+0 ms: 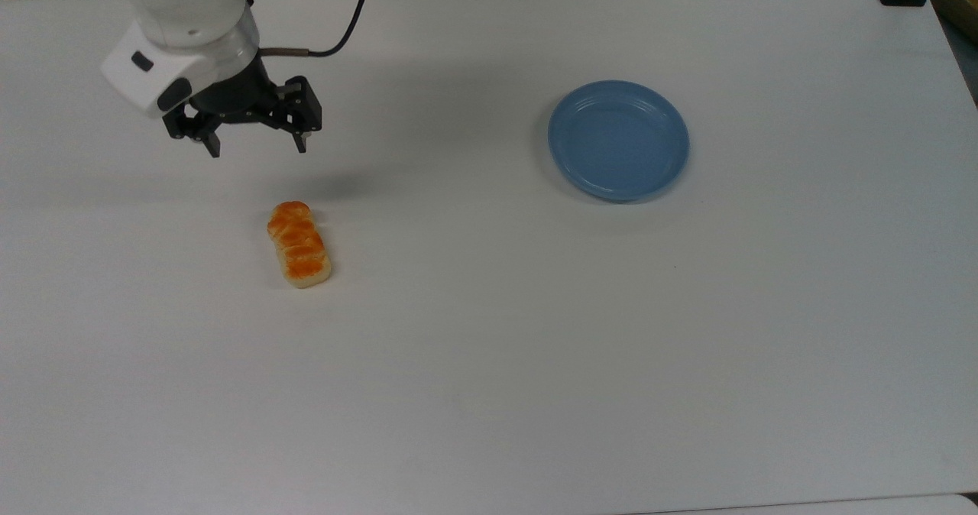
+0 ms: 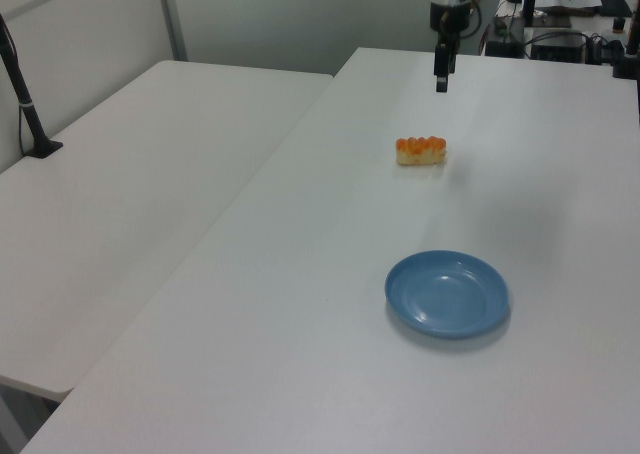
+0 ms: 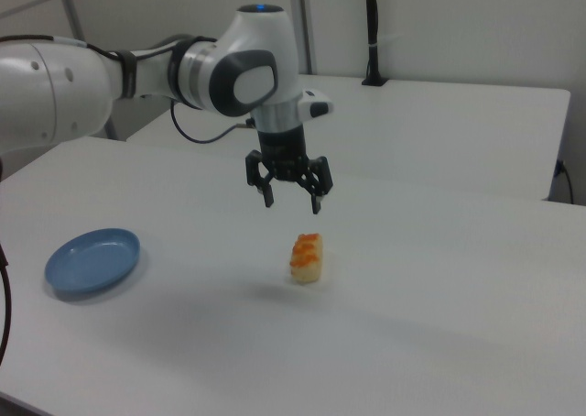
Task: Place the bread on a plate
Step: 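Lower the gripper around the bread roll and close it, then lift the gripped bread roll off the table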
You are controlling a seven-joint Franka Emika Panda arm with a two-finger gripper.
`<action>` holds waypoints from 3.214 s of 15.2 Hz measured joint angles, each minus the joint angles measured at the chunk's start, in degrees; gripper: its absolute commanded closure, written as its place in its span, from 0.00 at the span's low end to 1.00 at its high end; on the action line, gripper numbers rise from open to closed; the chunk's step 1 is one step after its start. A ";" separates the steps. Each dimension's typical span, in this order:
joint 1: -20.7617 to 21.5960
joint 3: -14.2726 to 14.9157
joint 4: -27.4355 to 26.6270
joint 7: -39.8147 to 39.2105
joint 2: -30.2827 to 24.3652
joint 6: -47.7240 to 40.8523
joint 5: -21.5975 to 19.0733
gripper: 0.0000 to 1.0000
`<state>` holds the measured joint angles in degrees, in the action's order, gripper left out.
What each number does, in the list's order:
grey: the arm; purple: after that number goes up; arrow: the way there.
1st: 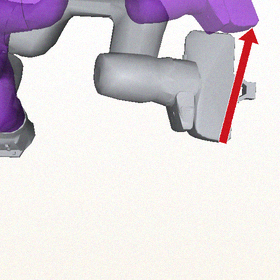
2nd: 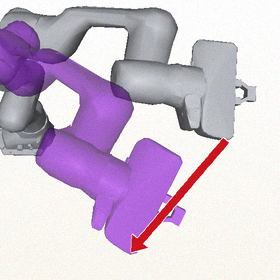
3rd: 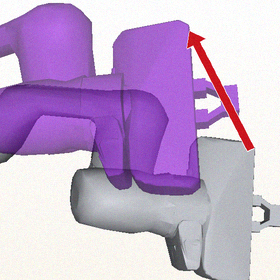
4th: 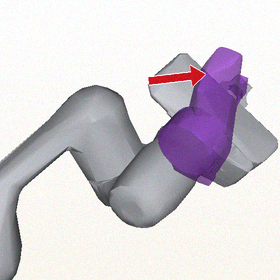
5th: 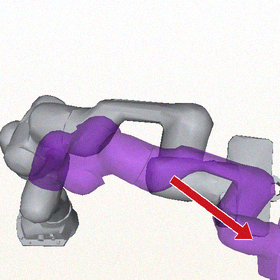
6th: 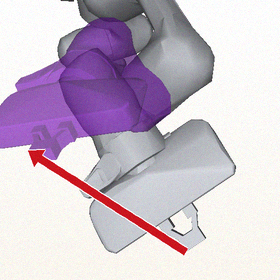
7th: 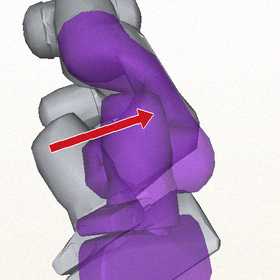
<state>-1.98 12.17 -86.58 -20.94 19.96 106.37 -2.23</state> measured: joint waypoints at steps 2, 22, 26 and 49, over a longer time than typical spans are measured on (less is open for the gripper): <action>-0.03 0.90 -0.01 -2.43 1.47 1.75 0.00 0.00; 1.50 1.29 -3.08 -3.30 11.30 12.35 1.08 0.12; 1.61 1.19 -3.08 -2.89 11.51 12.41 1.44 0.31; 2.27 1.11 -2.95 1.17 6.11 10.18 2.11 0.75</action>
<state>0.29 13.28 -89.53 -19.77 26.06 116.56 -0.12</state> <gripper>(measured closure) 0.749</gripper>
